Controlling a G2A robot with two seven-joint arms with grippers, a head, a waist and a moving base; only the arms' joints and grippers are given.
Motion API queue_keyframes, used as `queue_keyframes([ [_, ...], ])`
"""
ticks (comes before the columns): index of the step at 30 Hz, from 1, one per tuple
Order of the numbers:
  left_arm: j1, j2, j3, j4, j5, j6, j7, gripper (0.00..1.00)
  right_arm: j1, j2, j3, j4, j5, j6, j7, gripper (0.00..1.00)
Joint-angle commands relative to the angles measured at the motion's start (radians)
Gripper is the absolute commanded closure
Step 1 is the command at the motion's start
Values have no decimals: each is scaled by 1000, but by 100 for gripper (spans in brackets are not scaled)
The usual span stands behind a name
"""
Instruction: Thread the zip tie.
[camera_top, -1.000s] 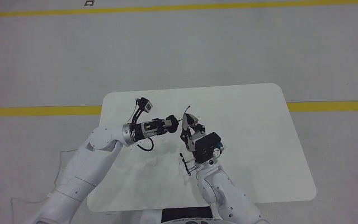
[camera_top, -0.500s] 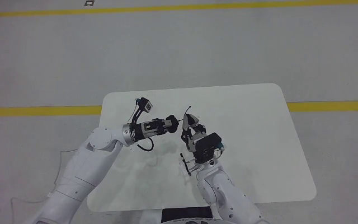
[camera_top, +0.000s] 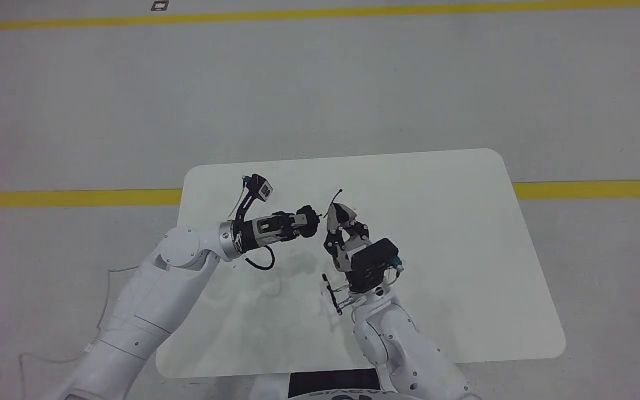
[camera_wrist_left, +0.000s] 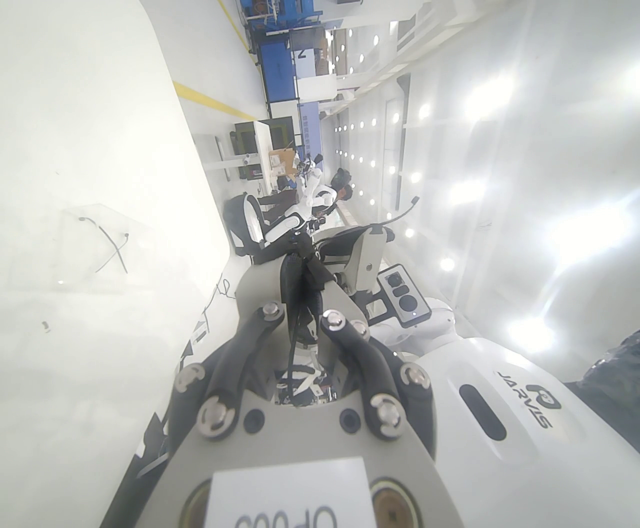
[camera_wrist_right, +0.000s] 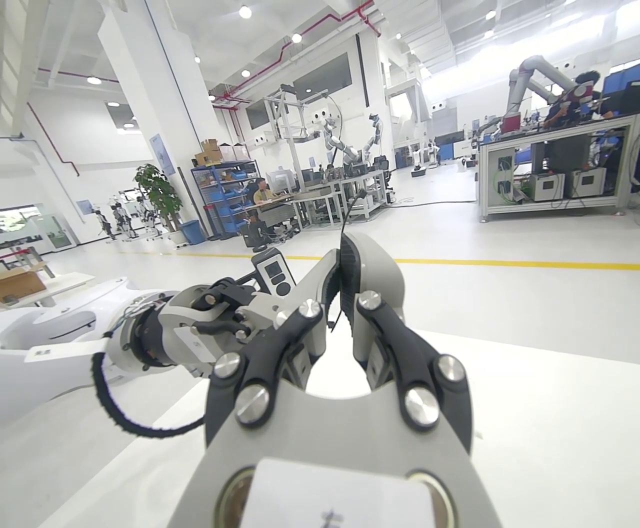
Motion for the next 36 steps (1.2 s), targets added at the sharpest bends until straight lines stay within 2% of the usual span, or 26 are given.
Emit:
queue_keyframes([
  [1,0,0,0,0,0,0,0,100,1,0,-1,-1,-1,-9,-14,100],
  [9,0,0,0,0,0,0,0,100,12,-1,-10,13,-10,-26,-62,100],
  [18,0,0,0,0,0,0,0,100,15,-1,-9,13,-15,-27,-58,100],
  [21,6,-1,8,-7,8,16,22,100,23,2,-6,26,-81,-13,-72,100],
  [26,10,2,6,-1,10,23,13,100,30,4,-6,47,-131,7,-99,100],
  [36,7,5,0,0,11,18,1,100,48,3,-6,76,-145,13,-104,100],
])
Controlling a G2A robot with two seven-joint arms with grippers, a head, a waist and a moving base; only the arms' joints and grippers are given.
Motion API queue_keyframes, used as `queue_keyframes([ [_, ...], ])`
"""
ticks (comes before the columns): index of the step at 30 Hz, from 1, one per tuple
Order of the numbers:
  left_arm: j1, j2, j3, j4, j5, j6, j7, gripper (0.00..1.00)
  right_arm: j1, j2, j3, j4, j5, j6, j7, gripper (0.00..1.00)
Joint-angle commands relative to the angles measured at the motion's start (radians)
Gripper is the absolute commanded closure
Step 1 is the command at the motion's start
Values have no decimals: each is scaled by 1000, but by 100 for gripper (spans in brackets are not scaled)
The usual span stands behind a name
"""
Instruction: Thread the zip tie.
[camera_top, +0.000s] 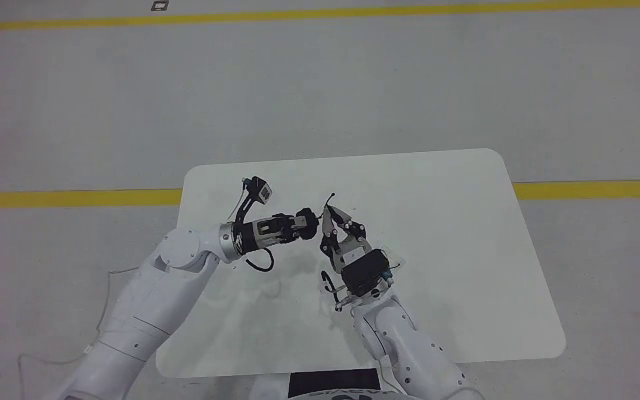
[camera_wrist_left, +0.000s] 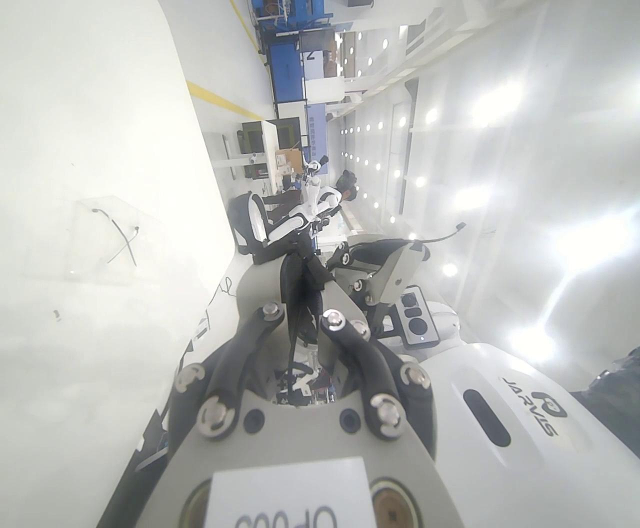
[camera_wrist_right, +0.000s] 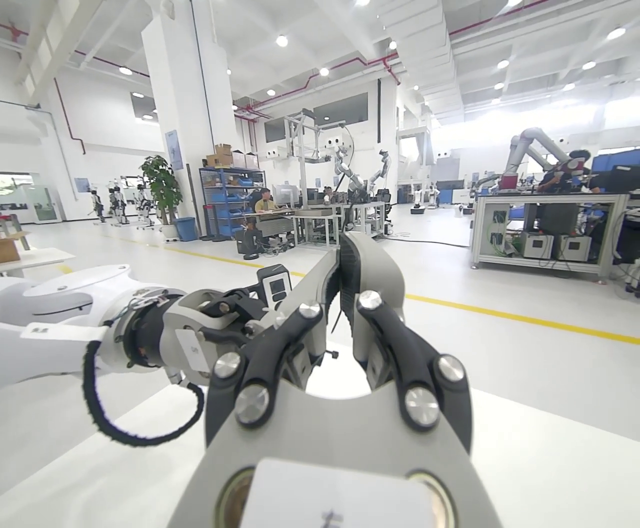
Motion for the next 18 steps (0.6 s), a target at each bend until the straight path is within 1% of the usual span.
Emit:
queue_keyframes([
  [1,-1,0,0,1,-1,-2,-4,100,4,-1,-1,7,2,-1,0,100],
  [11,-2,2,-1,3,-5,-14,-11,100,12,-2,-4,25,1,-4,2,100],
  [18,-5,2,4,6,-7,-15,-10,100,10,0,1,30,-1,-3,4,100],
])
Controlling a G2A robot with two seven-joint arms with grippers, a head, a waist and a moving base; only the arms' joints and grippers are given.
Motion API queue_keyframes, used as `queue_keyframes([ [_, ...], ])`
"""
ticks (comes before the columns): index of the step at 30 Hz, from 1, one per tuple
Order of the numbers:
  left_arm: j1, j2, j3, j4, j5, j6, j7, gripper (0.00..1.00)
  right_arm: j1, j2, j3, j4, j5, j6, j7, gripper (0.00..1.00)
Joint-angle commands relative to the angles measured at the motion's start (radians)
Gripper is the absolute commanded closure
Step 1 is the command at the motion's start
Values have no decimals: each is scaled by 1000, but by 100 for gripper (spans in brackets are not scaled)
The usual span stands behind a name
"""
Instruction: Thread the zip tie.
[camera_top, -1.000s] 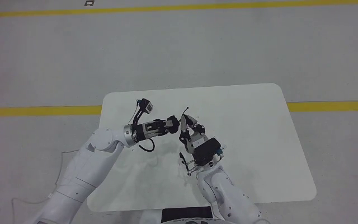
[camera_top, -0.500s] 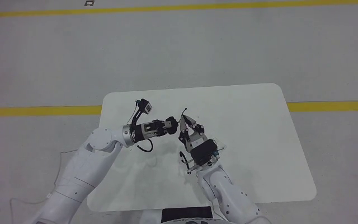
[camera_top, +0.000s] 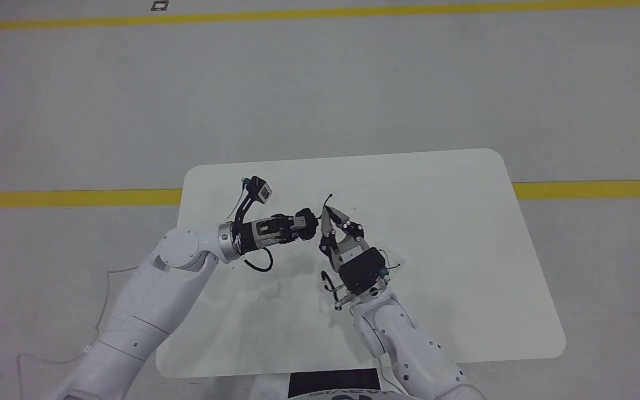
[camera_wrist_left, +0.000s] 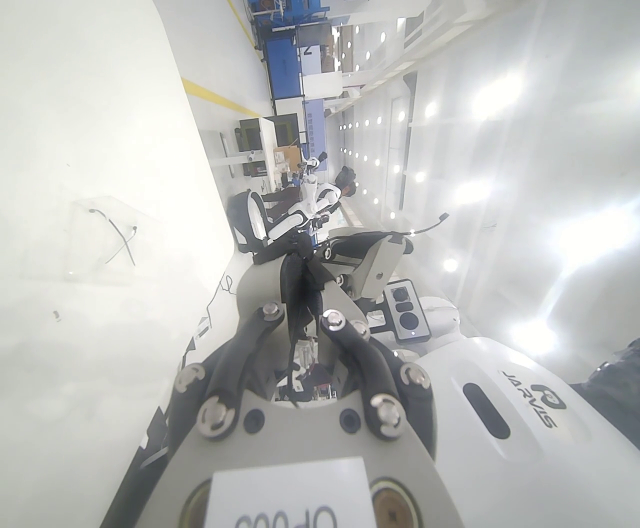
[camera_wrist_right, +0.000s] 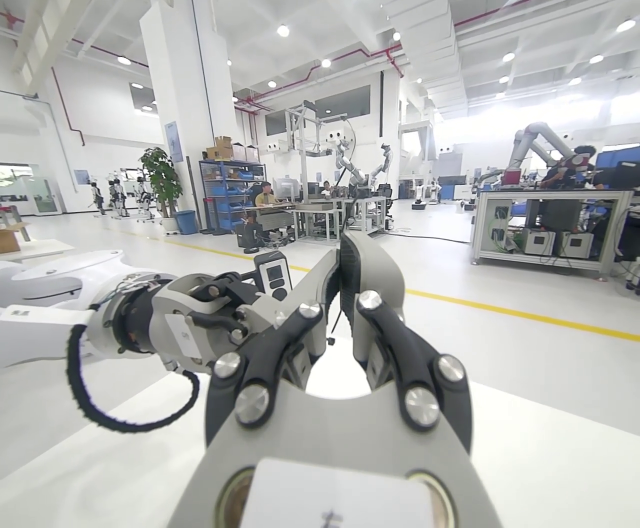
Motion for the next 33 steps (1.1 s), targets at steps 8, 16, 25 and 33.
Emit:
queue_keyframes([
  [8,-5,-1,9,5,-3,-1,3,100,-6,2,4,-1,0,-3,4,100],
  [16,-10,-1,12,10,-5,1,0,100,-6,1,3,1,4,-1,3,100],
  [25,-15,-1,15,16,-8,2,-2,100,-2,0,-1,2,9,-2,-3,100],
  [33,-17,0,17,18,-10,0,-4,100,4,-1,-6,10,13,-6,0,100],
])
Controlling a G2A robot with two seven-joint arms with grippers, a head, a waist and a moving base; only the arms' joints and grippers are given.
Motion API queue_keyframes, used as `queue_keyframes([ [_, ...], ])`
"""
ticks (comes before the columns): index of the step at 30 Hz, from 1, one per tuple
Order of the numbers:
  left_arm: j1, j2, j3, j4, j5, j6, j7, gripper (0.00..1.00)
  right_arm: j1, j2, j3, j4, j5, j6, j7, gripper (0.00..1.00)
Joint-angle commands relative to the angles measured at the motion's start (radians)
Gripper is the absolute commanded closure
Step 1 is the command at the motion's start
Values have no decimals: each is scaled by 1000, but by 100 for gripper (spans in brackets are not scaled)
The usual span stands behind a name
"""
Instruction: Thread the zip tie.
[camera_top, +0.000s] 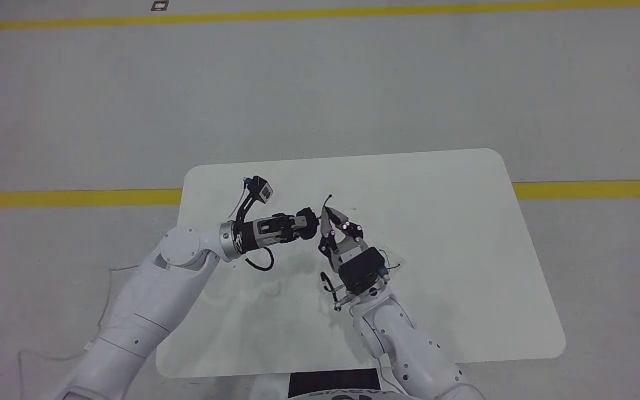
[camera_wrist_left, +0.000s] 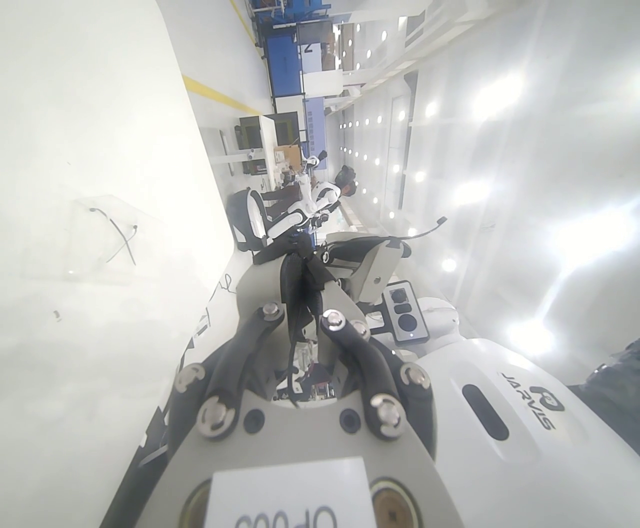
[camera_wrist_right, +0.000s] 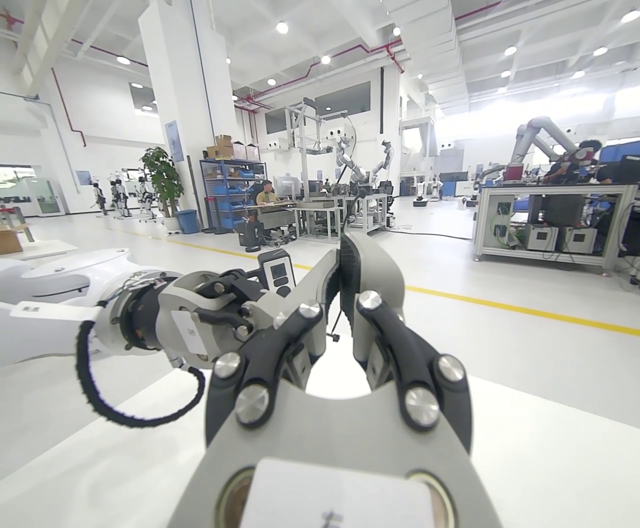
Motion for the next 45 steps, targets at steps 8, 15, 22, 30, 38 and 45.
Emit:
queue_keyframes([
  [8,-1,1,0,0,-1,-1,1,100,2,0,1,4,0,6,2,100],
  [15,-2,1,3,0,-3,0,2,100,1,-1,4,3,2,12,-6,100],
  [22,0,2,3,-1,-2,-3,5,100,0,-1,0,6,5,6,-1,100],
  [30,3,3,1,-4,-2,-3,6,100,0,-1,0,6,3,4,5,100],
  [38,3,4,0,-6,-4,-3,6,100,-3,0,1,7,1,1,14,100],
  [45,1,5,2,-3,-4,-1,7,100,-3,0,5,2,6,4,4,100],
])
